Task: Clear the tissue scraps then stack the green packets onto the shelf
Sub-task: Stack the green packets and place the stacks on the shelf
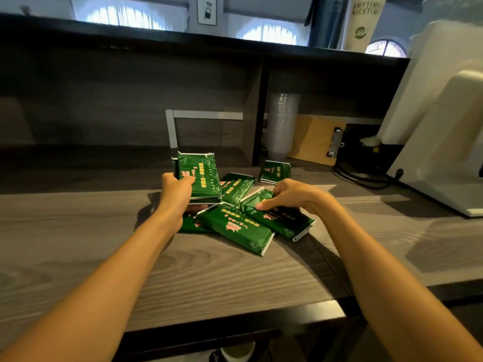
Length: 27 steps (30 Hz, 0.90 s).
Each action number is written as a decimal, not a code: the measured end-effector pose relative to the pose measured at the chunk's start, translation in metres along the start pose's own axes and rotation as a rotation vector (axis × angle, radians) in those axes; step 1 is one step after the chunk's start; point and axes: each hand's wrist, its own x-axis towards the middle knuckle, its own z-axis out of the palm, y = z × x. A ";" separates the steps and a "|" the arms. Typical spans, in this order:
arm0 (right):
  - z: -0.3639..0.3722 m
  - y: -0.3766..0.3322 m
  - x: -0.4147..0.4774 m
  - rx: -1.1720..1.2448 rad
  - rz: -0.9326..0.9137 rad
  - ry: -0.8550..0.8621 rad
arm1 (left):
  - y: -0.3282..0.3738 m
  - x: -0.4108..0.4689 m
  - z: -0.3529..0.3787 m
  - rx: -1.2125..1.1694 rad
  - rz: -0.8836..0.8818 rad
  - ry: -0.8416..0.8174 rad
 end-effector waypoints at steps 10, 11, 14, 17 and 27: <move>0.009 -0.007 0.006 0.771 -0.154 0.263 | 0.010 -0.023 0.006 0.219 0.202 -0.079; 0.009 -0.008 0.005 0.838 -0.173 0.240 | 0.010 -0.023 0.006 0.226 0.219 -0.072; 0.012 -0.011 0.003 0.943 -0.212 0.213 | 0.010 -0.023 0.005 0.281 0.262 -0.021; 0.017 -0.015 0.004 1.093 -0.203 0.218 | 0.010 -0.024 0.004 0.283 0.264 -0.014; 0.045 -0.038 0.006 1.161 -0.281 0.274 | 0.015 -0.039 0.013 0.286 0.332 -0.173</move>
